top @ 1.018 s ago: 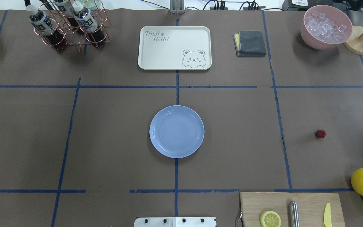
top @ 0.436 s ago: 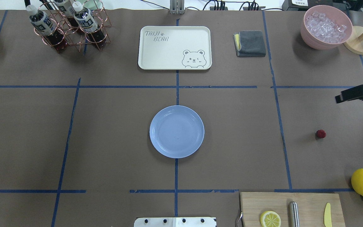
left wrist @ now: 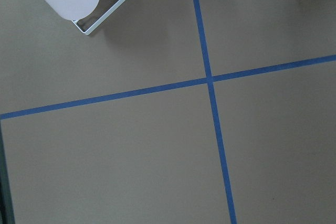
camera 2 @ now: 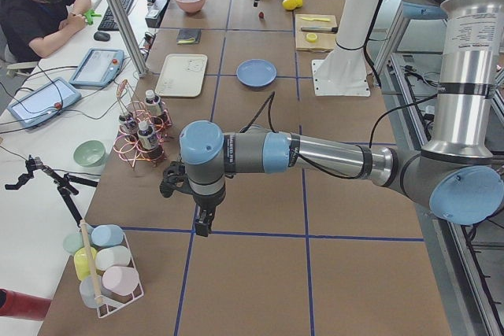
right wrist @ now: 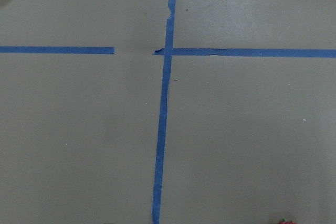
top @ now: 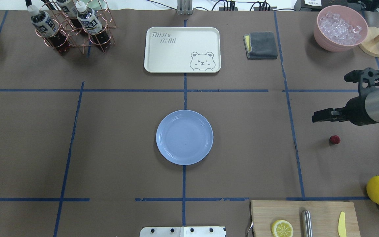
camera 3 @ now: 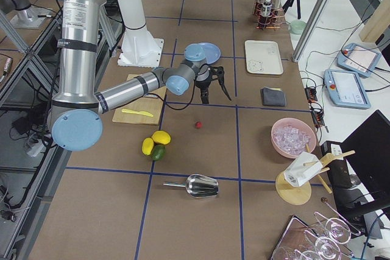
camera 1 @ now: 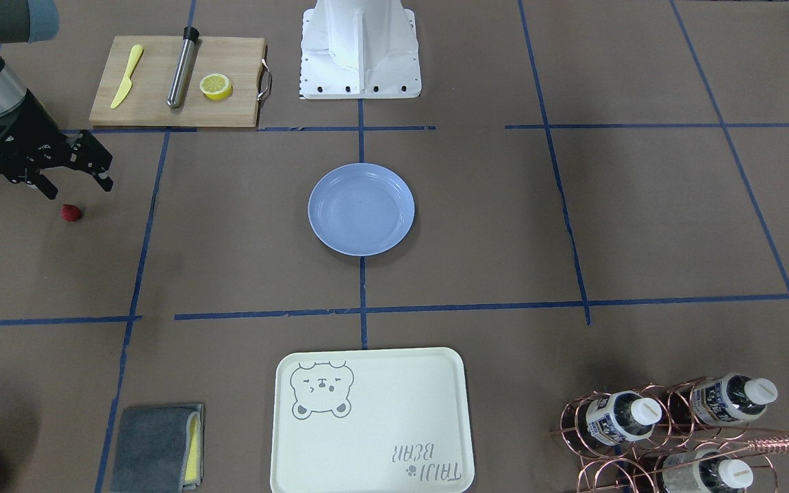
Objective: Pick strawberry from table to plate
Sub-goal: 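Move the right gripper down over the red strawberry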
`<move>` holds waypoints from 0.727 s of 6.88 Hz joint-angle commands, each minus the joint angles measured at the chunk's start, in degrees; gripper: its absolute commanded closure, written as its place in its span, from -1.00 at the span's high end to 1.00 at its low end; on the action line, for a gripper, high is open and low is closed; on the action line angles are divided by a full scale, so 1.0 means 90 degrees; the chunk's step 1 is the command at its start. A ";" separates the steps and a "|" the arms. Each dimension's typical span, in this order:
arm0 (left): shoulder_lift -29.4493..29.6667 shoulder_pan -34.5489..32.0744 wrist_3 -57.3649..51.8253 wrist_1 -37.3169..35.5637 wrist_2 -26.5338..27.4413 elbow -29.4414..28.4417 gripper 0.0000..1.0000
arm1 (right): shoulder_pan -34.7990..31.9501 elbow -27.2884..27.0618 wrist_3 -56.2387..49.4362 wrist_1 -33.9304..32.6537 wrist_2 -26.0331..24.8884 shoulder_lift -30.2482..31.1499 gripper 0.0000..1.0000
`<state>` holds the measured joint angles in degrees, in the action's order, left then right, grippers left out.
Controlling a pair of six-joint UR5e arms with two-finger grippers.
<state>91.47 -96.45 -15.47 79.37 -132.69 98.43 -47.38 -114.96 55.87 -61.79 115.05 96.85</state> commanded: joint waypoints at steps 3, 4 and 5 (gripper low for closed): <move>0.0002 0.0043 0.0000 0.0107 -0.0023 -0.0029 1.00 | 0.0118 0.0806 -0.0778 0.0826 -0.0362 0.0557 1.00; 0.0002 0.0043 0.0000 0.0107 -0.0023 -0.0039 1.00 | 0.0108 0.0858 -0.0778 0.0898 -0.0371 0.0557 1.00; 0.0002 0.0043 0.0000 0.0107 -0.0023 -0.0039 1.00 | 0.0137 0.0897 -0.0778 0.0889 -0.0372 0.0557 0.99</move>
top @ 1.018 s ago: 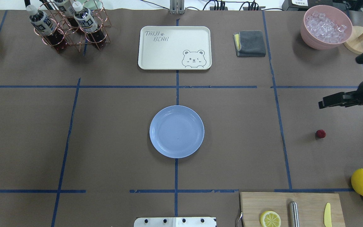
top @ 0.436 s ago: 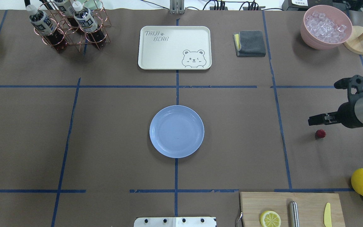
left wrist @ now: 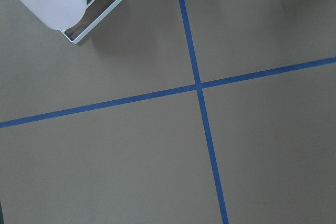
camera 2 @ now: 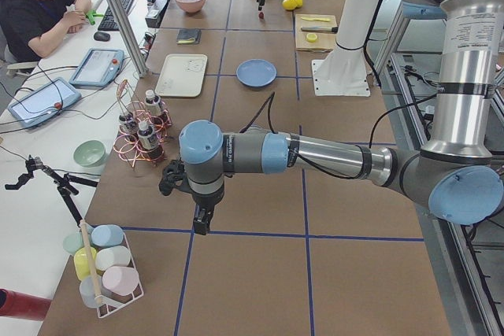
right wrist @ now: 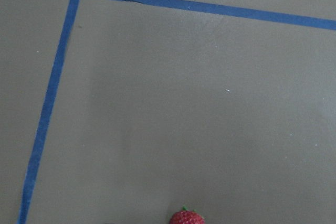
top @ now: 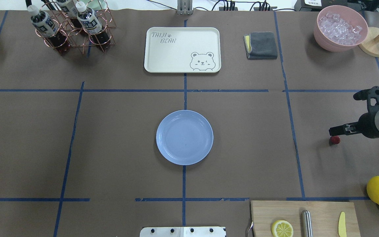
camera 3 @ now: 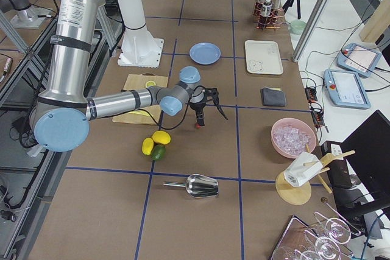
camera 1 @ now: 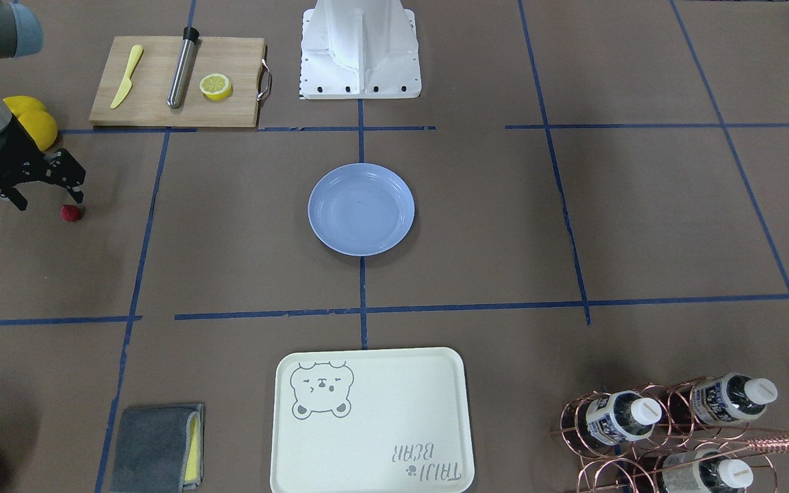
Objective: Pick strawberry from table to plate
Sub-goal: 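Move the right gripper down over the red strawberry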
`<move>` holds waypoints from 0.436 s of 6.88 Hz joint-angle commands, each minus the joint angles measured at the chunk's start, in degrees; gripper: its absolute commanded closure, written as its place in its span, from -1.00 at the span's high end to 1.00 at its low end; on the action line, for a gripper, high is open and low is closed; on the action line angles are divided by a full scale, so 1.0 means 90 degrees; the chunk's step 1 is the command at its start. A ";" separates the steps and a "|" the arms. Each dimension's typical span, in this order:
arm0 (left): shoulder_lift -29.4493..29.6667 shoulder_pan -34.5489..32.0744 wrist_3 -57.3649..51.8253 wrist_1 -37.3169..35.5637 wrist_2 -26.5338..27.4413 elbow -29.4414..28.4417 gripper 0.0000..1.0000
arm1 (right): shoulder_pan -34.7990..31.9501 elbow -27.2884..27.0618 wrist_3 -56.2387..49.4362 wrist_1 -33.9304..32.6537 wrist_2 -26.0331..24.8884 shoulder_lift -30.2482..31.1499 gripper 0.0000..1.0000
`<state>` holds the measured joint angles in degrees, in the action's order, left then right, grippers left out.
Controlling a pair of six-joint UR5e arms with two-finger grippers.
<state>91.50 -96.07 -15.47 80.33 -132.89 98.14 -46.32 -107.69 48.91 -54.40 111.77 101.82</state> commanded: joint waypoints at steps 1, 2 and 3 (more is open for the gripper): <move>0.0000 0.0001 0.0000 0.0000 0.0000 -0.0005 1.00 | 0.0088 0.0100 -0.0005 0.0067 -0.0007 0.0005 0.99; 0.0000 0.0001 0.0000 0.0000 0.0000 -0.0005 1.00 | 0.0214 0.0110 0.0014 0.0067 -0.0027 0.0005 0.99; 0.0000 0.0001 0.0000 0.0000 0.0000 -0.0005 1.00 | 0.0341 0.0197 0.0014 0.0067 -0.0172 -0.0015 0.99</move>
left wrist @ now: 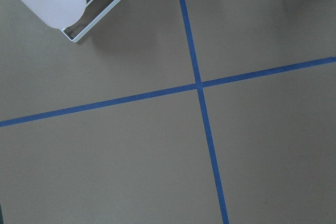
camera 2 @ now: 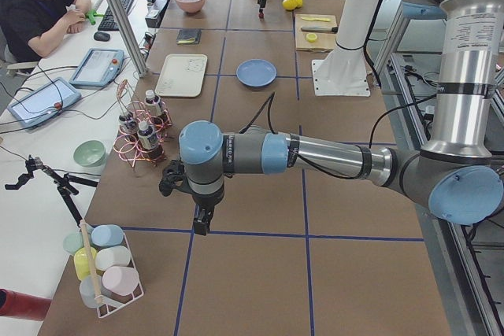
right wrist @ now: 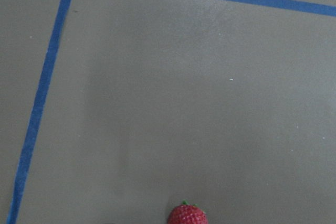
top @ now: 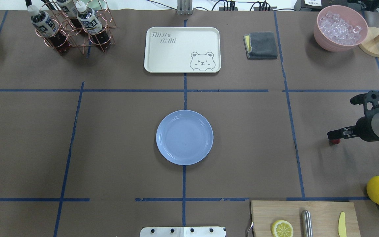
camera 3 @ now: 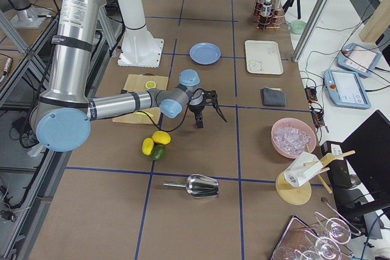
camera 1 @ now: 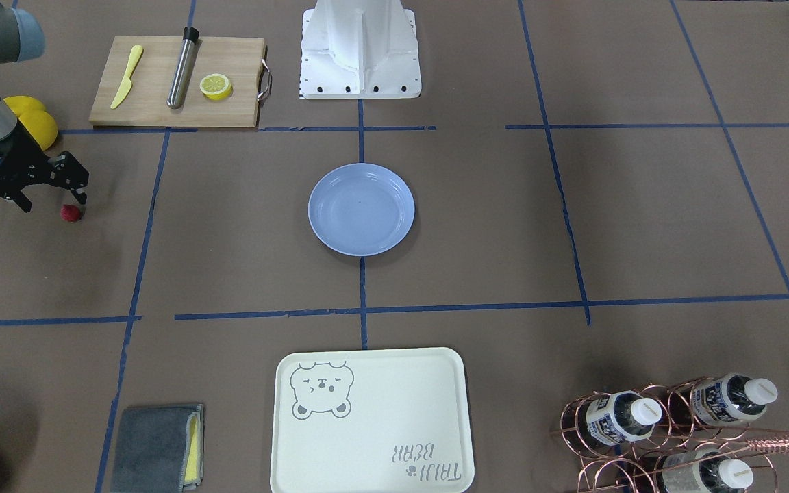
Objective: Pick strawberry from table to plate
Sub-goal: 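Move the right gripper down over the red strawberry, then close the right gripper on the strawberry and lift it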
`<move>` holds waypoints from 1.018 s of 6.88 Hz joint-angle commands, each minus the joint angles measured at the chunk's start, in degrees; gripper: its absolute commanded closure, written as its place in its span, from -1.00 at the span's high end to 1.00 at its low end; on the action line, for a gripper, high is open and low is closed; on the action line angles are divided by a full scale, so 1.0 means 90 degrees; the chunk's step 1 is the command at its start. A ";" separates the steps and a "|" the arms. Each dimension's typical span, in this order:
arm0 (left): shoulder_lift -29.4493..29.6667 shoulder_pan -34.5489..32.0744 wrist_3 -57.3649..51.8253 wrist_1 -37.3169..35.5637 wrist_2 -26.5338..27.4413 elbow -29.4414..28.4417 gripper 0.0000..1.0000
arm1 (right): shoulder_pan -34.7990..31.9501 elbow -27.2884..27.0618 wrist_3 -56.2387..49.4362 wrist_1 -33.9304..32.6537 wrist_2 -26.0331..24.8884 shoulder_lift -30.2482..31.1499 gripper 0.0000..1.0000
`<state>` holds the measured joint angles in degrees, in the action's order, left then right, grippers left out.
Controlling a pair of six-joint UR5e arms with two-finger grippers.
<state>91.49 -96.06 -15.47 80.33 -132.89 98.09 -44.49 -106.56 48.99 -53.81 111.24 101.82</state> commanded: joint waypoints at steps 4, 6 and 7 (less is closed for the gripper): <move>0.0000 0.0000 0.0000 0.0000 0.0000 0.0000 1.00 | 0.0207 0.0180 0.0045 0.0002 -0.0358 -0.0093 0.85; 0.0000 0.0000 0.0000 -0.0010 0.0000 0.0000 1.00 | 0.0207 0.0481 0.0045 0.0021 -0.0368 -0.0374 0.81; 0.0000 0.0000 0.0000 -0.0010 0.0000 0.0009 1.00 | 0.0197 0.0502 0.0035 0.0021 -0.0359 -0.0386 0.81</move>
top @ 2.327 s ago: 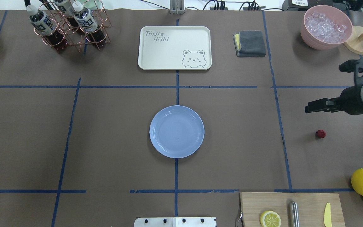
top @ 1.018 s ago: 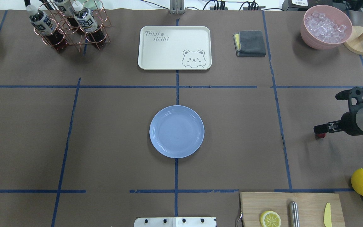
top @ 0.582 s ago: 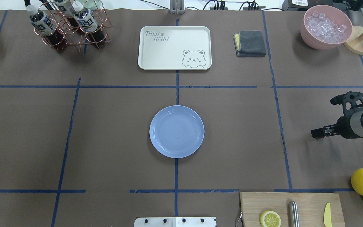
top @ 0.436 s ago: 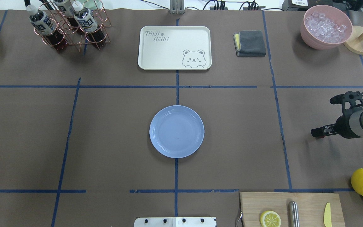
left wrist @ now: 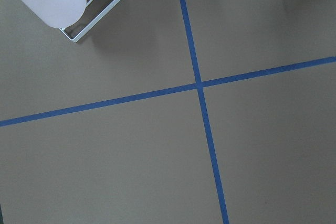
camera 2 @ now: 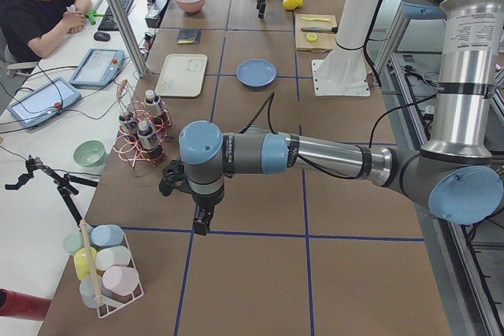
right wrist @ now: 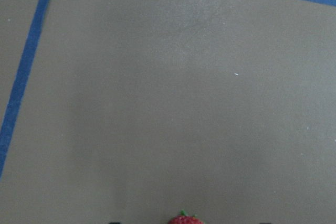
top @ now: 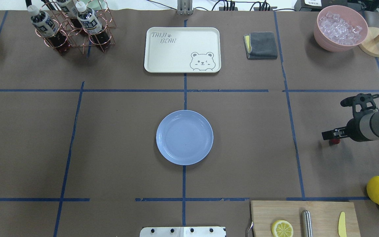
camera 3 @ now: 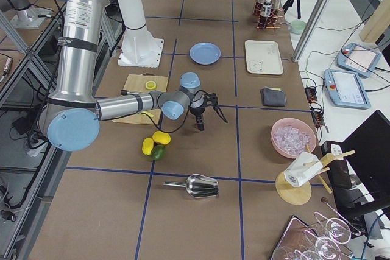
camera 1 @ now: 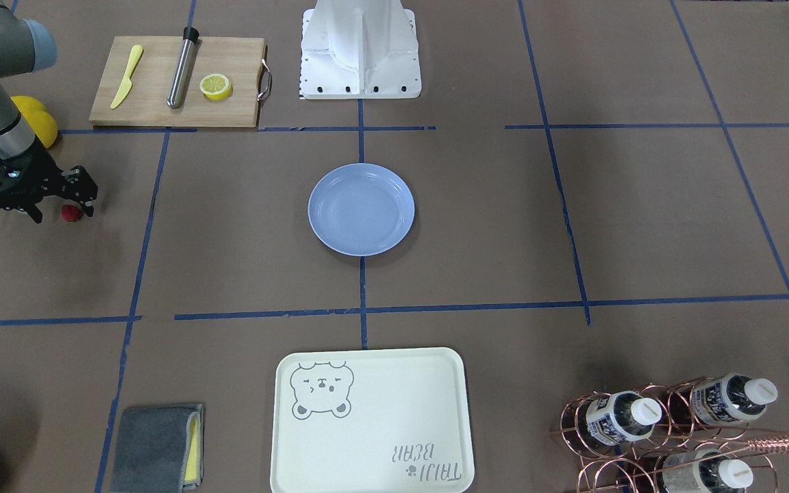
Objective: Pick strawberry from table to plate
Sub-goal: 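Close the right gripper on the strawberry and lift it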
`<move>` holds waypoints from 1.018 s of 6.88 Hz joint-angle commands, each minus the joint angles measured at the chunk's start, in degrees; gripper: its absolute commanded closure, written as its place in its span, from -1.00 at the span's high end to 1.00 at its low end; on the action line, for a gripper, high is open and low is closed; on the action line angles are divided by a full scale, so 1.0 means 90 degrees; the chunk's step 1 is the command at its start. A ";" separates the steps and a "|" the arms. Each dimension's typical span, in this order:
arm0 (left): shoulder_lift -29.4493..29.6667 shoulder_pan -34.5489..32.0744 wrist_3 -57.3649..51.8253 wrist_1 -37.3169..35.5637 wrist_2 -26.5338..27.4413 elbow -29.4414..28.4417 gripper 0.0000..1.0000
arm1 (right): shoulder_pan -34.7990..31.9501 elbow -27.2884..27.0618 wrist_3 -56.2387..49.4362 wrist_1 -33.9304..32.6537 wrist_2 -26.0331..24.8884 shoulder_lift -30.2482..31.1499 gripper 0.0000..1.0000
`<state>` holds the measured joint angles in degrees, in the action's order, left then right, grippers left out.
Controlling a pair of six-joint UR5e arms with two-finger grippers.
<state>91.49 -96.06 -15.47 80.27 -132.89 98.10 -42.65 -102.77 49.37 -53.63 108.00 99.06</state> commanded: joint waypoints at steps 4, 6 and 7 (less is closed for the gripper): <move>0.0010 0.0000 0.0000 -0.0003 0.0000 0.0028 1.00 | -0.0008 0.0100 -0.0007 0.0002 0.0002 -0.0040 0.39; 0.0010 0.0000 -0.0010 0.0006 0.0000 0.0028 1.00 | -0.0008 0.0071 -0.0007 0.0002 0.0051 -0.0010 0.43; 0.0000 0.0000 0.0000 0.0006 0.0000 0.0028 1.00 | -0.0008 0.0071 -0.0007 0.0002 0.0060 0.0000 0.44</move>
<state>91.57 -96.06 -15.51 80.32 -132.89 98.35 -42.71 -102.06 49.31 -53.61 108.40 98.94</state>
